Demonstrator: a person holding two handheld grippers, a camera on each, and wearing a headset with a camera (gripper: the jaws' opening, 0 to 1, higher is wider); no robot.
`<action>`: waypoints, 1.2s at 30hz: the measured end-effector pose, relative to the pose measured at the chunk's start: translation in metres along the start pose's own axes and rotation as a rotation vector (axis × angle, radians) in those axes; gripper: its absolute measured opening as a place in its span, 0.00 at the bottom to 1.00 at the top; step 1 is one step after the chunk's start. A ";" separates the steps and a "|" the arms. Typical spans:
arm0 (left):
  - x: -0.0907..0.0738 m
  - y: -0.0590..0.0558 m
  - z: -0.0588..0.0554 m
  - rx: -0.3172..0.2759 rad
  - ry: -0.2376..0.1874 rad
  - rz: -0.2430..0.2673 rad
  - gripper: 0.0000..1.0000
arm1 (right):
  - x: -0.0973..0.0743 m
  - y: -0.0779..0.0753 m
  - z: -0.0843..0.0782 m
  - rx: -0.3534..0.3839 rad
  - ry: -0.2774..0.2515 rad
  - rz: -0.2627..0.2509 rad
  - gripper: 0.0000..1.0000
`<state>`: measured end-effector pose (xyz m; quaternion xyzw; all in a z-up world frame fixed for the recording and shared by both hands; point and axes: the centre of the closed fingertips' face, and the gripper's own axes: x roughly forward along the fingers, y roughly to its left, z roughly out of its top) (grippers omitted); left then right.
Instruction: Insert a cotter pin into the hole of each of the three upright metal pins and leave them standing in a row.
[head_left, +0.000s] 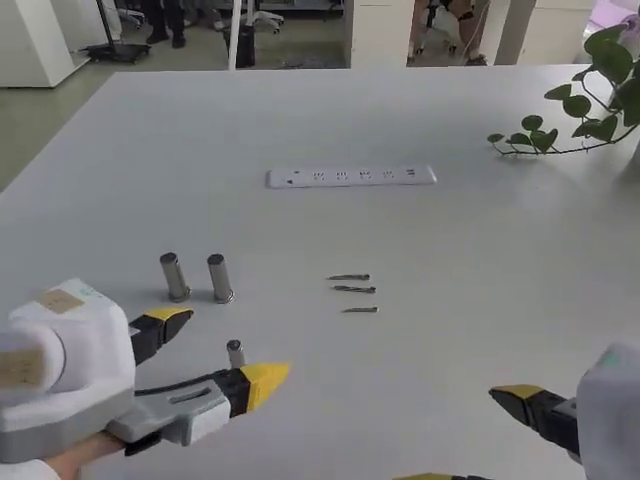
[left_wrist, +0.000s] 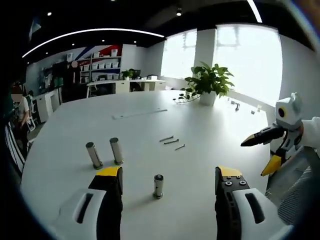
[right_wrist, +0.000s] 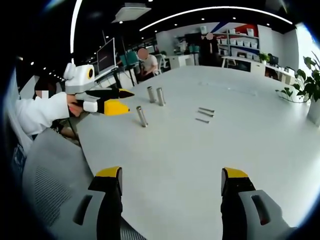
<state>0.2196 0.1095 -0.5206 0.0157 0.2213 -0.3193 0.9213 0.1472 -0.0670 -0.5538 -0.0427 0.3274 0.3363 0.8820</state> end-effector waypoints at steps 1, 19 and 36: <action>-0.003 0.002 -0.002 0.003 0.010 -0.004 0.80 | 0.000 0.000 0.000 0.001 0.000 -0.001 0.79; -0.045 0.005 -0.028 -0.045 0.084 -0.087 1.00 | 0.005 0.007 0.003 0.001 0.008 0.016 0.80; -0.066 0.005 -0.050 -0.064 0.121 -0.140 0.99 | -0.001 -0.011 0.017 0.016 -0.015 -0.021 0.80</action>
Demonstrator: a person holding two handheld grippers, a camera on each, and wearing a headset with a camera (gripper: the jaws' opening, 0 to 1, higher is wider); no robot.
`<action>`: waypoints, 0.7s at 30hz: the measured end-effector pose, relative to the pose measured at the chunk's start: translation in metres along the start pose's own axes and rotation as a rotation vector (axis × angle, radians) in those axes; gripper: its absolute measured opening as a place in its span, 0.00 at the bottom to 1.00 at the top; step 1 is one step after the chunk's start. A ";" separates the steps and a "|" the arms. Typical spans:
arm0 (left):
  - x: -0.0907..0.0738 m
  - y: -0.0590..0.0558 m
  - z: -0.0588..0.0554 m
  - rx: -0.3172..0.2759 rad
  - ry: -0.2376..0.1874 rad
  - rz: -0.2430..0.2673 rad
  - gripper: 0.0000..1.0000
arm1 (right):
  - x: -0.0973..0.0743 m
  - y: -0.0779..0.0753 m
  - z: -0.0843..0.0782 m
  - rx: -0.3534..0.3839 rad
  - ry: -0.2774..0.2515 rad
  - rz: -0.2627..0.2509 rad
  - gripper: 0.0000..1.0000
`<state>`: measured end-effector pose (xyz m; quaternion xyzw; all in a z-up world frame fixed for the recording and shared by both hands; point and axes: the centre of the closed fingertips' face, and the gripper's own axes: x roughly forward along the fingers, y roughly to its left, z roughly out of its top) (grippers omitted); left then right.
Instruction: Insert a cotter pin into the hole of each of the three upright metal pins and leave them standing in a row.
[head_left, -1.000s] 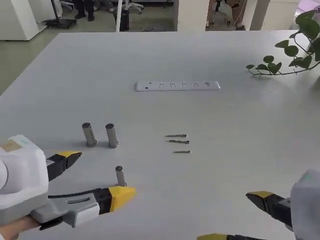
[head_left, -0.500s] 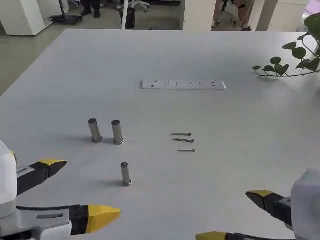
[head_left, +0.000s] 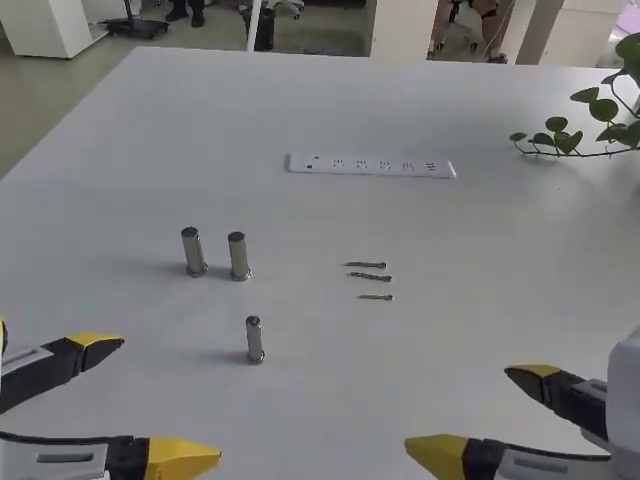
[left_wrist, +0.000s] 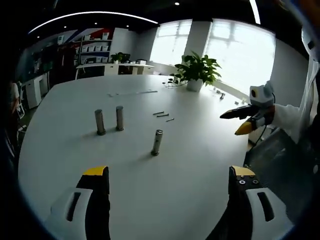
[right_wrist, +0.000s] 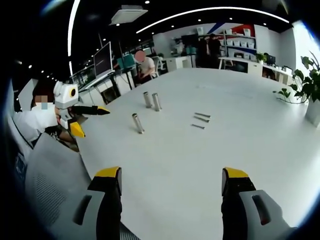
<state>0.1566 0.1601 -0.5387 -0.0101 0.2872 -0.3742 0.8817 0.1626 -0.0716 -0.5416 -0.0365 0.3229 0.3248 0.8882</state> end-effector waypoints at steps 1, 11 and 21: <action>0.000 0.001 -0.001 -0.001 0.003 0.001 0.99 | -0.001 -0.001 0.001 -0.005 0.000 -0.003 0.80; -0.004 0.003 -0.011 -0.031 0.004 0.014 0.99 | 0.005 -0.018 0.031 -0.159 0.003 0.000 0.74; -0.016 0.003 -0.013 -0.053 -0.016 0.031 0.99 | 0.019 -0.033 0.069 -0.433 0.094 0.071 0.62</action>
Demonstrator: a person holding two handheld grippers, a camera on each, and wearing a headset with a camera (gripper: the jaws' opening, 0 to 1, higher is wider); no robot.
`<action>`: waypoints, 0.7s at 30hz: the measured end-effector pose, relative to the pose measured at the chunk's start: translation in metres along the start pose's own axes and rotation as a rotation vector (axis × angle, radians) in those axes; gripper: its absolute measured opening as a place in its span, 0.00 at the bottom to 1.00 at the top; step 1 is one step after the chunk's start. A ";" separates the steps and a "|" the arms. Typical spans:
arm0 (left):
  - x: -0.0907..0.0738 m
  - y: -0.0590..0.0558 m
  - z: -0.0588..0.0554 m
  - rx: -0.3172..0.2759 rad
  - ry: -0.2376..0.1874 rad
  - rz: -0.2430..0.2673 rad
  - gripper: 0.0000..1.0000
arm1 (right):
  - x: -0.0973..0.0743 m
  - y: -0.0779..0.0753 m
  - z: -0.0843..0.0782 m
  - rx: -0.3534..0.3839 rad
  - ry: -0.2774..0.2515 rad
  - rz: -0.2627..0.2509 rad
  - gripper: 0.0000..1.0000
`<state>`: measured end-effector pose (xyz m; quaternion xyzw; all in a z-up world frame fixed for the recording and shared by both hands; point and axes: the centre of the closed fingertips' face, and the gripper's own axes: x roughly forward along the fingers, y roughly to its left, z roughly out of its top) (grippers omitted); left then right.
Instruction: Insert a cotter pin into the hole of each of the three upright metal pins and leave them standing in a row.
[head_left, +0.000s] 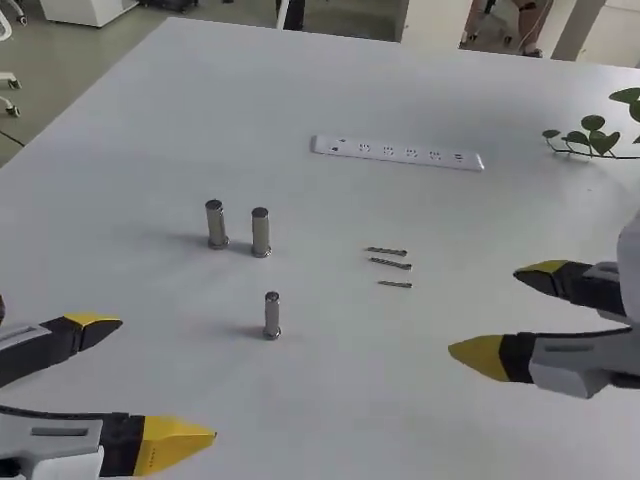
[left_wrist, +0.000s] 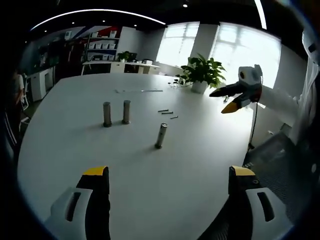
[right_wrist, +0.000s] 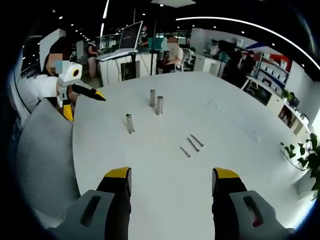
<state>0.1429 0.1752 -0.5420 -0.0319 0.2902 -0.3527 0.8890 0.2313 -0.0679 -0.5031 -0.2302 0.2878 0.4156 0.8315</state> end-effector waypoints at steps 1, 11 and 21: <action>-0.001 0.000 0.000 0.003 0.001 0.000 0.99 | 0.002 -0.004 0.005 -0.017 0.003 0.014 0.61; -0.011 -0.002 0.005 -0.012 -0.051 0.001 0.99 | 0.036 -0.009 0.015 -0.247 0.118 0.181 0.48; -0.015 0.003 0.006 -0.019 -0.066 0.023 0.99 | 0.083 -0.016 0.003 -0.379 0.273 0.286 0.39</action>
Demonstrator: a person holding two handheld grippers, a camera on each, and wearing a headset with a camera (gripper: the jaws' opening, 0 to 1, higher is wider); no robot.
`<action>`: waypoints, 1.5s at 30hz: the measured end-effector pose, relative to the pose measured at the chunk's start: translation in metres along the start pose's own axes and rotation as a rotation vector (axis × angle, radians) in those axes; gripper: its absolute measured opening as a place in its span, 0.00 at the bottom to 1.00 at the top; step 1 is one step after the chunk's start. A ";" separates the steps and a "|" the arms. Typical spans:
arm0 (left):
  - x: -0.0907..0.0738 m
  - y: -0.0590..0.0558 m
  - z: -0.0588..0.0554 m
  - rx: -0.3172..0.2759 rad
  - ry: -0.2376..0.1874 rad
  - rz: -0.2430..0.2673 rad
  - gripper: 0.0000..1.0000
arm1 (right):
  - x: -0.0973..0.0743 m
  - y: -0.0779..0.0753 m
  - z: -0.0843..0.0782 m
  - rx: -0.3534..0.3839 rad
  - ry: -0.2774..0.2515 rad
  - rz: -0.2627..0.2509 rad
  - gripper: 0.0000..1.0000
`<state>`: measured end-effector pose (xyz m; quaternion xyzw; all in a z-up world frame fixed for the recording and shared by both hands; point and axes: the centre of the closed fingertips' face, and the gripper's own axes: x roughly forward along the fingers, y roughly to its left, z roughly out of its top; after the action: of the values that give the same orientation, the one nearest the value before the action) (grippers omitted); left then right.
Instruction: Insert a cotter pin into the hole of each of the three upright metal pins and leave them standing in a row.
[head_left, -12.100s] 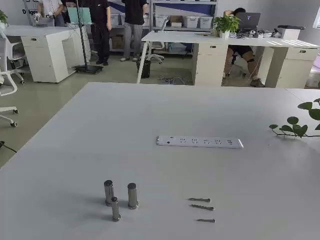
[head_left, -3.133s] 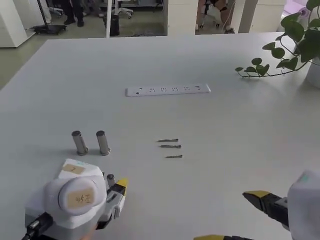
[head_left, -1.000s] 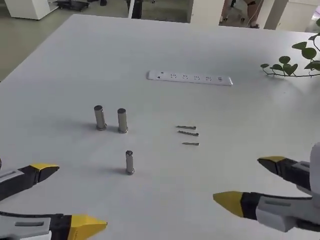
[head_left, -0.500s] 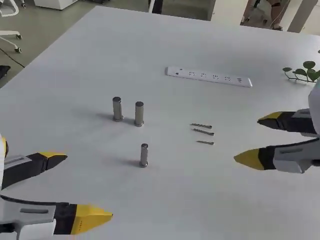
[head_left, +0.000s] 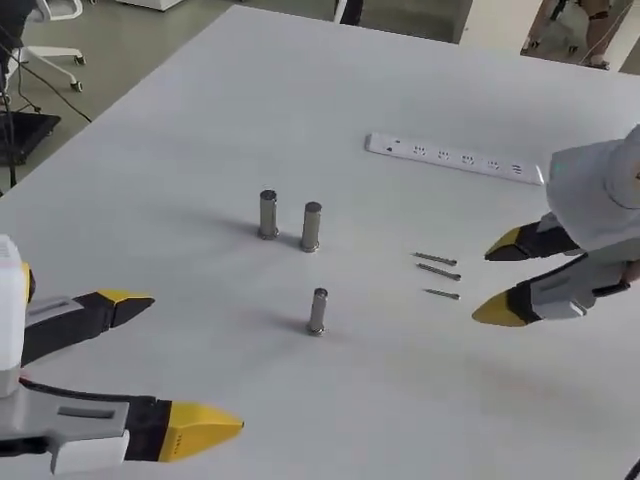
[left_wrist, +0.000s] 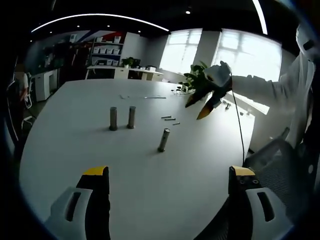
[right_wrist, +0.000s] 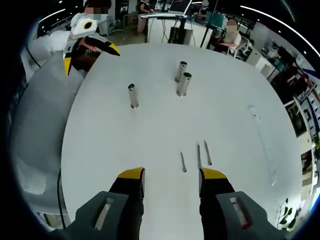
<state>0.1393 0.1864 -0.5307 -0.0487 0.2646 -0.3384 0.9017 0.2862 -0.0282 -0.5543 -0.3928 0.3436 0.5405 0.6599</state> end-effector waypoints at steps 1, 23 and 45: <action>0.000 0.000 0.000 -0.001 -0.001 -0.001 0.99 | 0.001 -0.001 -0.006 -0.018 0.043 0.017 0.38; 0.001 0.000 0.005 -0.028 -0.021 0.009 0.99 | 0.055 -0.013 -0.013 -0.079 0.128 0.137 0.12; -0.007 0.008 0.001 -0.071 -0.050 0.060 0.99 | 0.061 -0.019 -0.017 -0.080 0.193 0.128 0.00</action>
<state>0.1403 0.1971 -0.5294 -0.0812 0.2552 -0.3002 0.9155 0.3150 -0.0182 -0.6124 -0.4462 0.4080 0.5545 0.5718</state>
